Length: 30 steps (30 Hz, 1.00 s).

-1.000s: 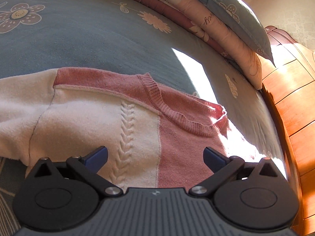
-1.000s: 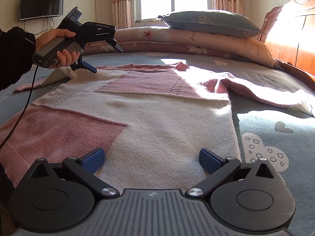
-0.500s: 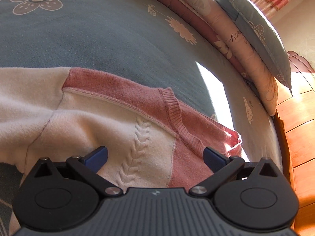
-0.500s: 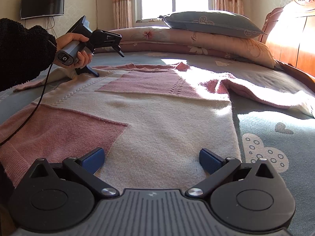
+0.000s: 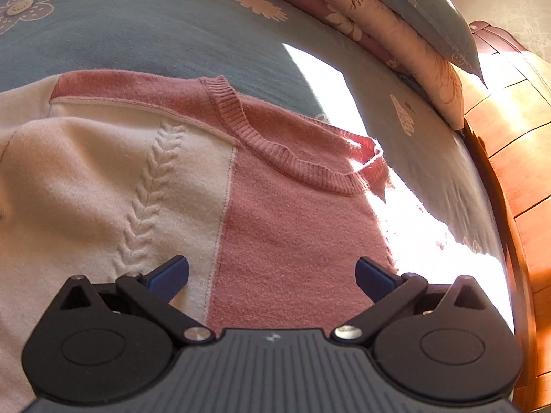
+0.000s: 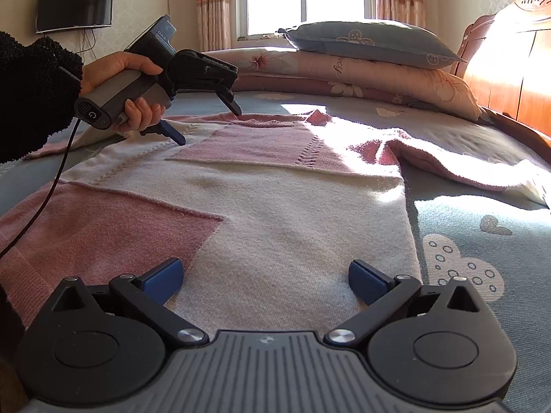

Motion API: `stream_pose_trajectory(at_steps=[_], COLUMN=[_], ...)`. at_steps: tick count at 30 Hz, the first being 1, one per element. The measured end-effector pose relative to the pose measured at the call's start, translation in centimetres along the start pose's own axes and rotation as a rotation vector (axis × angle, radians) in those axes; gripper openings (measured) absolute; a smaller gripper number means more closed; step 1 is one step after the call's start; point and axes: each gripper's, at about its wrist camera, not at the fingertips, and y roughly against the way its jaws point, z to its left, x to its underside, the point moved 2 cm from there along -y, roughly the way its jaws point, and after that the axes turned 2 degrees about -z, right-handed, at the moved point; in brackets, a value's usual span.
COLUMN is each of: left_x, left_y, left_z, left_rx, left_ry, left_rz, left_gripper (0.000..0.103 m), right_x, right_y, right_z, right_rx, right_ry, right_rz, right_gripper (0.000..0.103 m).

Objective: Fold clothes

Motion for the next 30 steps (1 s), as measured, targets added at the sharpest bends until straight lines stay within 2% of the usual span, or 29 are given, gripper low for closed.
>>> stream_pose_trajectory(at_steps=[2,5,8,13,15,17,21,24,26,30], left_x=[0.5,1.8,2.7,4.6,4.9,4.8,4.6,4.7,5.0,6.1], left_y=[-0.4,-2.1,-5.2,-10.7,-11.8,-12.1,-12.1,-10.8,-10.0,-10.1], left_z=[-2.6,-7.5,-11.1,-15.2,-16.4,-17.1,-18.2,-18.7,-18.9,-19.4], left_rx=[0.103,0.208,0.266,0.296,0.297,0.303,0.377,0.385,0.402,0.363], left_ry=[-0.022,-0.090,-0.117,-0.148,-0.163,-0.162,-0.124,-0.154,-0.146,-0.203], left_rz=[0.045,0.089,0.140,0.229,0.229,0.227,0.271,0.239,0.245,0.264], left_gripper=[0.102,0.102,0.102,0.102,0.102,0.102,0.102,0.102,0.102,0.102], right_x=[0.0,0.0,0.0,0.0,0.1,0.1,0.0,0.0,0.0,0.1], right_y=[0.0,0.0,0.0,0.1,0.2,0.2,0.4,0.3,0.3,0.3], right_z=[0.0,0.0,0.0,0.0,0.0,0.0,0.1,0.1,0.1,0.1], right_rx=[0.000,0.000,-0.001,-0.002,-0.004,-0.006,-0.007,-0.007,-0.006,-0.005], right_ry=[0.000,0.001,0.002,0.004,0.003,0.001,0.002,0.004,0.006,0.007], right_rz=[0.000,0.000,-0.001,-0.001,-0.002,-0.004,-0.003,-0.002,-0.001,-0.002], right_gripper=[0.103,0.103,0.103,0.103,0.103,0.103,0.103,0.103,0.103,0.103])
